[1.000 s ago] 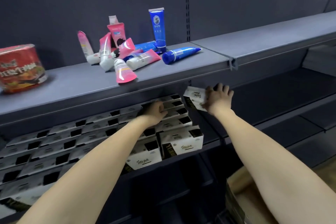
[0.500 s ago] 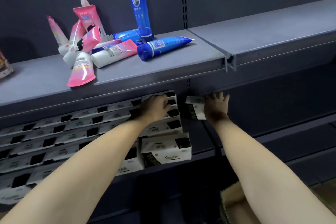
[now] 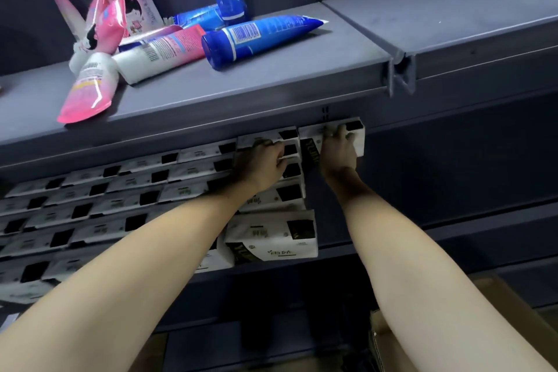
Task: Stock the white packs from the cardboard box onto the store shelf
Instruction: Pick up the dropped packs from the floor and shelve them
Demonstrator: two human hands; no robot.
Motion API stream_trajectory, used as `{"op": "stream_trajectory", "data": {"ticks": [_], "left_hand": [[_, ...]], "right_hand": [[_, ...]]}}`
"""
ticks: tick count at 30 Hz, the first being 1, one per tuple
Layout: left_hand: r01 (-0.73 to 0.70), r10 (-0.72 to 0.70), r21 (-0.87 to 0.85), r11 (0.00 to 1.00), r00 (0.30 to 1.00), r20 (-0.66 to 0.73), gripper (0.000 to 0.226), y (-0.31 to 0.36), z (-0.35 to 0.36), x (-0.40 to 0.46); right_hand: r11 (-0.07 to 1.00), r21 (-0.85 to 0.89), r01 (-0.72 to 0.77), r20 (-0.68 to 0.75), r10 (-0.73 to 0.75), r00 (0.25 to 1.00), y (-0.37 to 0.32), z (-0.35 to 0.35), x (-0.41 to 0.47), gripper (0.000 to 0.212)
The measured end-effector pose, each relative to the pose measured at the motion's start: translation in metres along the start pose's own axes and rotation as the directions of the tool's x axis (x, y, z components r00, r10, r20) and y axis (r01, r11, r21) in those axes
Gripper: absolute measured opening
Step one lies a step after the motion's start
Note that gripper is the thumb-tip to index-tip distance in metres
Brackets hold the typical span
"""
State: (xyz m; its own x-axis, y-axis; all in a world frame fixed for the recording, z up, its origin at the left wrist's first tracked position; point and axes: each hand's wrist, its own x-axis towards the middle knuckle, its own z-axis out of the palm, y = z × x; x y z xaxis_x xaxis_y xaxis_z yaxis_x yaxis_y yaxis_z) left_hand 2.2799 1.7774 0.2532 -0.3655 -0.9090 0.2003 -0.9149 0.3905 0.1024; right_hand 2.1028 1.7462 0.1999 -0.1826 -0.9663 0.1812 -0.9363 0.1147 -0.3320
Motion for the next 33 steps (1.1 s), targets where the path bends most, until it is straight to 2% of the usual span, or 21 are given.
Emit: {"op": "stream_trajectory", "data": {"ticks": [3,9,12,16,22,30,33], "left_hand": [[0.016,-0.016,-0.001,1.000,1.000,0.015,0.017,-0.003,0.001,-0.002],[0.026,-0.026,-0.028,0.999,1.000,0.016,0.012,-0.001,-0.007,-0.001],[0.014,-0.014,-0.012,1.000,1.000,0.013,0.014,0.003,-0.011,-0.007],[0.013,-0.013,-0.027,1.000,1.000,0.003,0.021,0.002,-0.018,-0.024],[-0.001,0.001,-0.078,0.997,1.000,-0.006,0.021,-0.007,-0.042,-0.059],[0.075,-0.073,-0.036,0.997,0.997,0.037,0.028,-0.053,-0.083,-0.122],[0.051,-0.048,-0.053,0.997,0.998,0.049,0.023,-0.083,-0.097,-0.164]], "right_hand": [[0.993,0.117,0.008,0.035,-0.012,0.999,-0.003,0.011,0.004,0.073],[0.967,0.254,0.019,0.078,-0.041,0.996,0.015,0.005,-0.006,0.090],[0.959,0.282,0.024,0.096,-0.054,0.994,0.011,-0.004,-0.020,0.081],[0.933,0.352,0.079,0.084,-0.115,0.990,-0.004,-0.024,-0.042,0.053],[0.944,0.297,0.141,0.065,-0.167,0.984,-0.037,-0.056,-0.068,0.031],[0.972,0.123,0.201,0.156,-0.219,0.963,-0.121,-0.076,-0.128,0.032],[0.965,0.069,0.254,0.170,-0.262,0.950,-0.166,-0.075,-0.159,0.030]]}}
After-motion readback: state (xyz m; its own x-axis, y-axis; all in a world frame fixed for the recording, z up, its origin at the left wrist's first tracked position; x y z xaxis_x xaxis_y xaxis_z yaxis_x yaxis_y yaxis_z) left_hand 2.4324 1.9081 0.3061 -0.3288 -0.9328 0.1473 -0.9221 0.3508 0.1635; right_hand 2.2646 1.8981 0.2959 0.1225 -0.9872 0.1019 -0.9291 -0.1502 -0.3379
